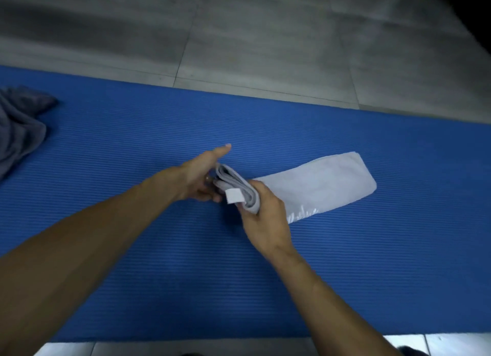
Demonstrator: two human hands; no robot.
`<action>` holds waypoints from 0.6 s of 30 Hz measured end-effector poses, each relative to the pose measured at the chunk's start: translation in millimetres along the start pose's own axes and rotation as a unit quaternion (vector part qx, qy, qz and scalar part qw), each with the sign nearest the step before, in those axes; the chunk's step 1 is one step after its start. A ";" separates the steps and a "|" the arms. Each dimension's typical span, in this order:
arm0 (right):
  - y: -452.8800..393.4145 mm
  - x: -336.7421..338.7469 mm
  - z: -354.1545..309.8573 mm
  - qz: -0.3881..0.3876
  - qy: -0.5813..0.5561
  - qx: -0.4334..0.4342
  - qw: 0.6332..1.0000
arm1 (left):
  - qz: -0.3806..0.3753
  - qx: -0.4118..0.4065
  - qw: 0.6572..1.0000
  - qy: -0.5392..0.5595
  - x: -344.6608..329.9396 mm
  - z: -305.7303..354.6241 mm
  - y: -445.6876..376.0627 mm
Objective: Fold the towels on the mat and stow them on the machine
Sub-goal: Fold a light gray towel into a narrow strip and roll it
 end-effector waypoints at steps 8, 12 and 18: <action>3.1 82.7 38.6 0.001 -0.370 -0.193 0.909 | -0.161 -0.145 0.970 0.113 -101.6 33.2 -8.2; -10.5 142.8 79.3 0.092 -0.358 -0.185 0.911 | -0.175 -0.191 0.963 -0.076 -131.2 24.5 -19.8; -52.1 188.6 134.9 0.167 -0.219 -0.193 0.942 | -0.004 -0.286 0.896 -0.340 -148.9 39.6 -38.3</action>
Point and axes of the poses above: each hand's wrist, its own y-axis away from the middle knuckle, its own x-axis out of the back of the hand, z = x × y, the point moved 8 cm from there along -y, towards the middle knuckle, and after that the axes turned 1 degree about y, right-handed, at the moved point
